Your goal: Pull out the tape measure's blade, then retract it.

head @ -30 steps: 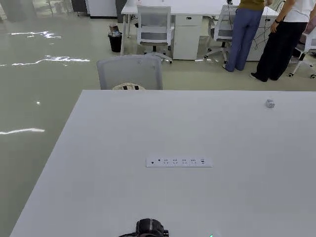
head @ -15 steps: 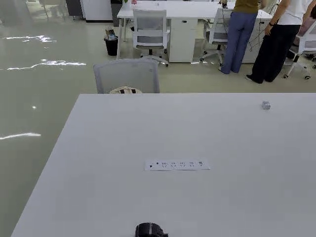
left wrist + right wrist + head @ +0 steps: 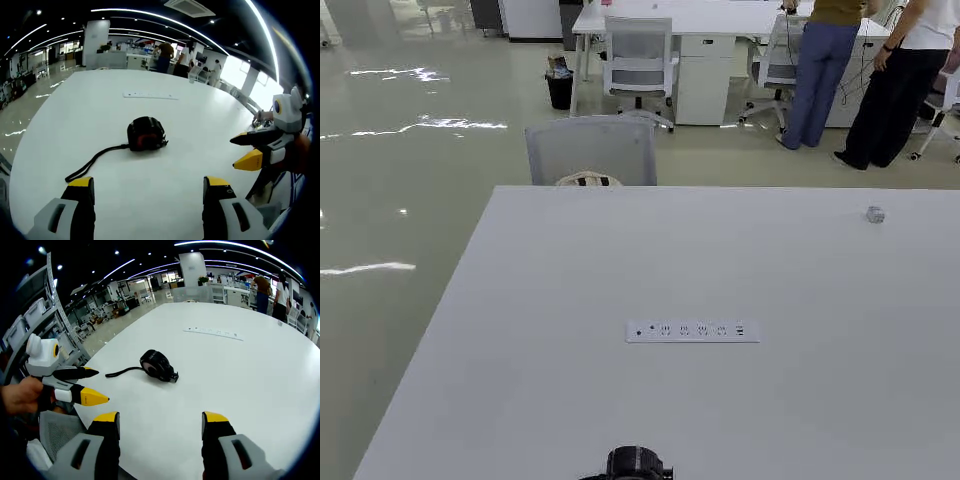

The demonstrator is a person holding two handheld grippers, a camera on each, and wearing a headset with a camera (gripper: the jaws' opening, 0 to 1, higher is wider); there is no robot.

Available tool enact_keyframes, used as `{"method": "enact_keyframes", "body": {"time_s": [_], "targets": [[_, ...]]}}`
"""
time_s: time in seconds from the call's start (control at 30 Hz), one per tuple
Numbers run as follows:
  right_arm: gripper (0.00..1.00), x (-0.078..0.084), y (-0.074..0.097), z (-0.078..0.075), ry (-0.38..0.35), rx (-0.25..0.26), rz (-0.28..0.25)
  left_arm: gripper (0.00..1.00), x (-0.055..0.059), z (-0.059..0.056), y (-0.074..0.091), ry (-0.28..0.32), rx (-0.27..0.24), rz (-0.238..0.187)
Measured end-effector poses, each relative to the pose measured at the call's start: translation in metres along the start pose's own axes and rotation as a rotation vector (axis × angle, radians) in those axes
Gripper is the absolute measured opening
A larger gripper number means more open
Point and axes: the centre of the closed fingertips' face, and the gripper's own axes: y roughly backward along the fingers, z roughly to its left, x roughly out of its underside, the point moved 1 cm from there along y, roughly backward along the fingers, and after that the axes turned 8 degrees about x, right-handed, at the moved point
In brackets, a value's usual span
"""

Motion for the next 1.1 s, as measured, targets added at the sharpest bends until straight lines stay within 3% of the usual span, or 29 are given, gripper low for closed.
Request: {"method": "enact_keyframes", "body": {"time_s": [0.03, 0.37, 0.73, 1.1], "targets": [[0.68, 0.006, 0.011, 0.007, -0.003, -0.006, 0.008, 0.87, 0.000, -0.001, 0.012, -0.007, -0.008, -0.006], [0.70, 0.016, 0.024, 0.018, -0.027, -0.012, 0.019, 0.90, -0.005, -0.009, 0.028, -0.041, 0.000, -0.018], [0.73, 0.021, 0.042, 0.013, -0.043, 0.008, 0.022, 0.95, -0.002, -0.003, 0.042, -0.031, -0.005, -0.011], [0.77, 0.019, 0.058, 0.014, -0.066, 0.019, 0.017, 0.96, -0.009, -0.005, 0.054, -0.040, -0.006, -0.017]]}}
